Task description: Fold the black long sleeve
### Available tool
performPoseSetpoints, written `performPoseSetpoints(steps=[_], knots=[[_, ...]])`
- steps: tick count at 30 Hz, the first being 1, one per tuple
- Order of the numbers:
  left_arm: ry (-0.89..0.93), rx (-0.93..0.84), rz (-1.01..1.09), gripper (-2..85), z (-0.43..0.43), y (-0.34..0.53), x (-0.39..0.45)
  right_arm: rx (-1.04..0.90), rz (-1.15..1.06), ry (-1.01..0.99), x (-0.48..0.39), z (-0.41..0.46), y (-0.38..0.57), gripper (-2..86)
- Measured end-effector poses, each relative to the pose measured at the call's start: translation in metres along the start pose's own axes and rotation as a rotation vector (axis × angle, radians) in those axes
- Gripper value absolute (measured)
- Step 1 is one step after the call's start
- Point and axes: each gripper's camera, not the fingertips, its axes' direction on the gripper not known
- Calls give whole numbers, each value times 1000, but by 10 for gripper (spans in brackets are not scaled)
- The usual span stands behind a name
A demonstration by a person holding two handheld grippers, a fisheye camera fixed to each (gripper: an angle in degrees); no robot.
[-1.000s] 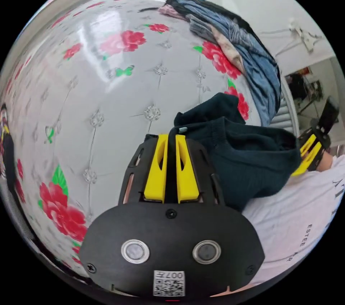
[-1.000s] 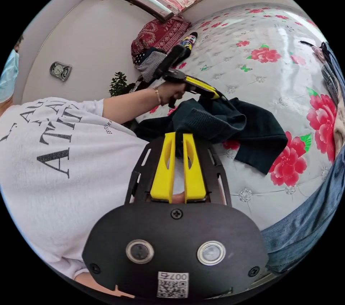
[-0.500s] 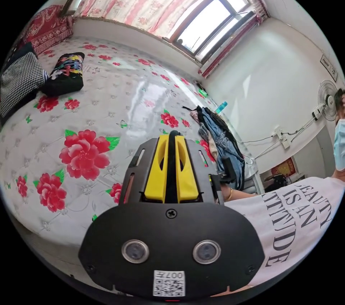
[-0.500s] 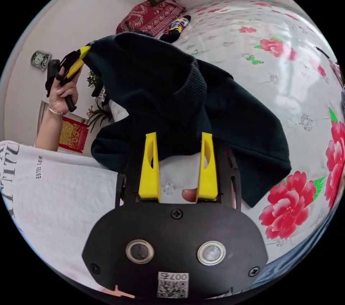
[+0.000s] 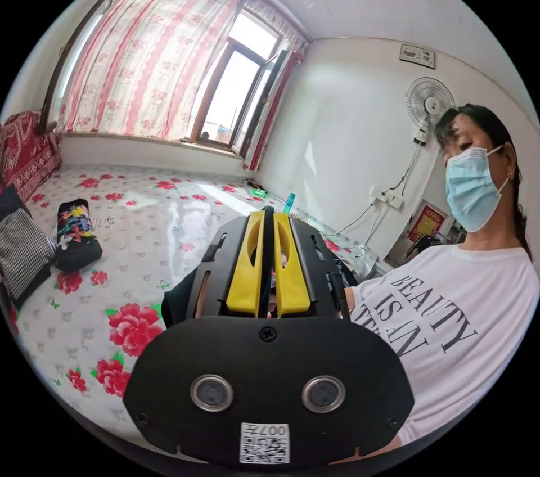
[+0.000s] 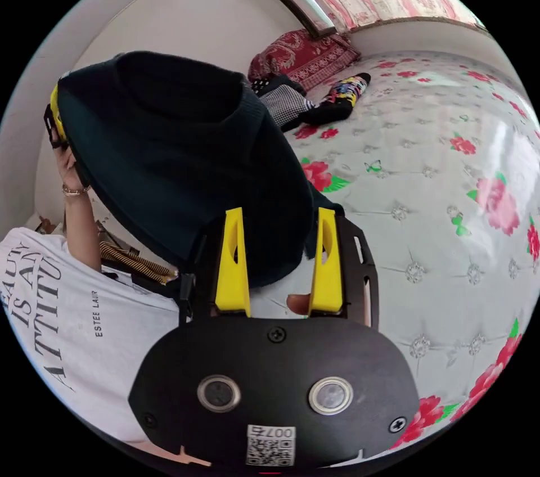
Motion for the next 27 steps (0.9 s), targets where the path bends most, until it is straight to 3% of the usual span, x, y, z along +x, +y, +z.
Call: performPoseSetpoints(steps=[3,6,9,18,27], knots=[[-17,63,36,1,-33,0,26,-58,-62,-93,-28,32,0,86],[-117,90,11,2,-64,11,36,-114,-23,-29,-39,52,9,29],[-216,122,-56,2,-100,33,39,38,-11,155,-42,18,23,5],[-303,197,-101,1,-153,69,68,228,-147,374,-95,-54,39,-2],[-637,320,3,-3,-180,77,160,622,-459,678,-256,-158,90,-2]])
